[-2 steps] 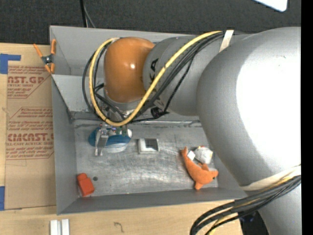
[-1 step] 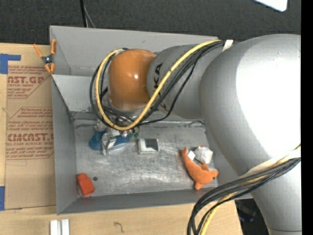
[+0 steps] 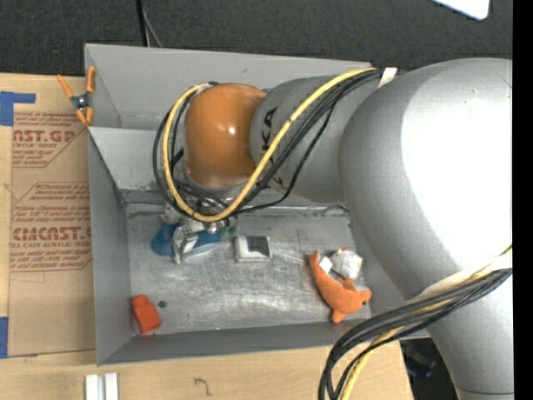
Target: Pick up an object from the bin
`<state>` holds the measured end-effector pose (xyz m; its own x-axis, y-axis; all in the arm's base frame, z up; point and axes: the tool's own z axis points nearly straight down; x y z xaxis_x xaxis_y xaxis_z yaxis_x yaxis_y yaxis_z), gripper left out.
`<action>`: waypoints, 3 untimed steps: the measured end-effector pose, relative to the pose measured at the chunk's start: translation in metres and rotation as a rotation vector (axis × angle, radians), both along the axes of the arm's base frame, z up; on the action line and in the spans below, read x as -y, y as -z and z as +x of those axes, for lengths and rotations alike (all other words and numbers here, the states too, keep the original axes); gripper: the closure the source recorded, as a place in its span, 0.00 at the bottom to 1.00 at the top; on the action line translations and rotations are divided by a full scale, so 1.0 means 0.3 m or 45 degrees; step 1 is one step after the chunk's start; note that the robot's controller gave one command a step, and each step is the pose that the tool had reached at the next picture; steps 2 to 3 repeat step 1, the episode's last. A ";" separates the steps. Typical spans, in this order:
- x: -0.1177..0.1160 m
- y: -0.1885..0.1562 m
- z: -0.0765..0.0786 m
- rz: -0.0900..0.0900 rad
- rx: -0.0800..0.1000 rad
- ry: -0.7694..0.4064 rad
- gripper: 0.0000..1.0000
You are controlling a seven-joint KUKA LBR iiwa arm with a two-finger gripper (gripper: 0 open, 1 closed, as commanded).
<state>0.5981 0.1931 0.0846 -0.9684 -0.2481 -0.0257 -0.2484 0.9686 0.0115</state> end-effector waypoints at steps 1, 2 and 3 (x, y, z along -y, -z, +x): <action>0.091 -0.403 -0.127 -0.023 -0.031 -0.060 1.00; 0.091 -0.403 -0.127 -0.023 -0.031 -0.060 1.00; 0.091 -0.403 -0.127 -0.023 -0.031 -0.060 1.00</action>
Offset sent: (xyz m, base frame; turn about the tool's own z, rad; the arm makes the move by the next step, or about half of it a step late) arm 0.0000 0.0000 0.0000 0.0000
